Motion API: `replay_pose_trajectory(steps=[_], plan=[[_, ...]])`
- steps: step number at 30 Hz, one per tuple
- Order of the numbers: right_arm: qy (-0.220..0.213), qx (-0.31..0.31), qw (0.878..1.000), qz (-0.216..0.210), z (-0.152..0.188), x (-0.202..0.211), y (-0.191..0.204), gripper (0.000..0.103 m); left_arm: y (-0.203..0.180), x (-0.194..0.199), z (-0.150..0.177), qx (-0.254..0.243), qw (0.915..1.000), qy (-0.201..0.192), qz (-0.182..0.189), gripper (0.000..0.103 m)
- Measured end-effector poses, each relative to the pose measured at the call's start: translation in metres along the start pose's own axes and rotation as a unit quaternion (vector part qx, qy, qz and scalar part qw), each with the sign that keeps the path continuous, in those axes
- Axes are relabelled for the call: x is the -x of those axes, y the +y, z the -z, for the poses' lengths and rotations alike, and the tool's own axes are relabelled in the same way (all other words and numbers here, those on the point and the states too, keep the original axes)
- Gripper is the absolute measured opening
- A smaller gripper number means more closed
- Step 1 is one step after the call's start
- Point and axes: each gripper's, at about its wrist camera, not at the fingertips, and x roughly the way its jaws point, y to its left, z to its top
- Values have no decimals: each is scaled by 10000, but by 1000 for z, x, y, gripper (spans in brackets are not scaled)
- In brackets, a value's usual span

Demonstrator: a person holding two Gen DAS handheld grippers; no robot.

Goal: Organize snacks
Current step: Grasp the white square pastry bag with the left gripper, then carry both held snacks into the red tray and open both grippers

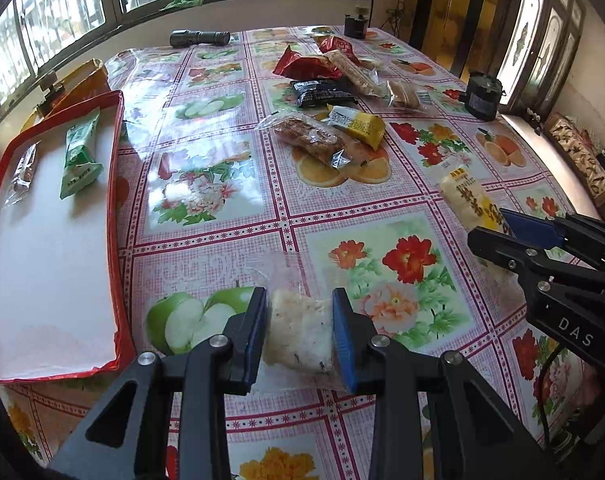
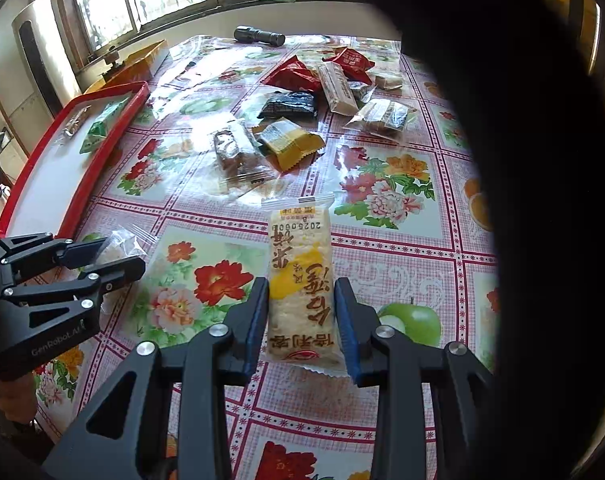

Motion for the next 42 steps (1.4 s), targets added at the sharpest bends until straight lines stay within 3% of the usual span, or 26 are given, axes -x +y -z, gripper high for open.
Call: replay_pose_trajectory(steps=[9,14,24,33,38,42], plan=[[-145,296,9992,-220,-15,10,40,35,12,24,9,76,9998,-173,65,32],[-246,479,9973,-490,-29,13,71,35,38,43,8,349,9987,-382,-35,32],[-430,920,9888,-1093,-76,2,153,35,131,63,-16,1054,9882,-731,-841,32],[-230,957,9814,-1645,-114,-39,220,36,216,44,-38,1519,9761,-504,-1468,32],[23,804,9781,-1918,-123,-63,247,35,241,32,-46,1535,9716,-392,-1760,32],[181,697,9764,-2037,-130,-82,258,36,255,24,-51,1510,9717,-325,-1785,32]])
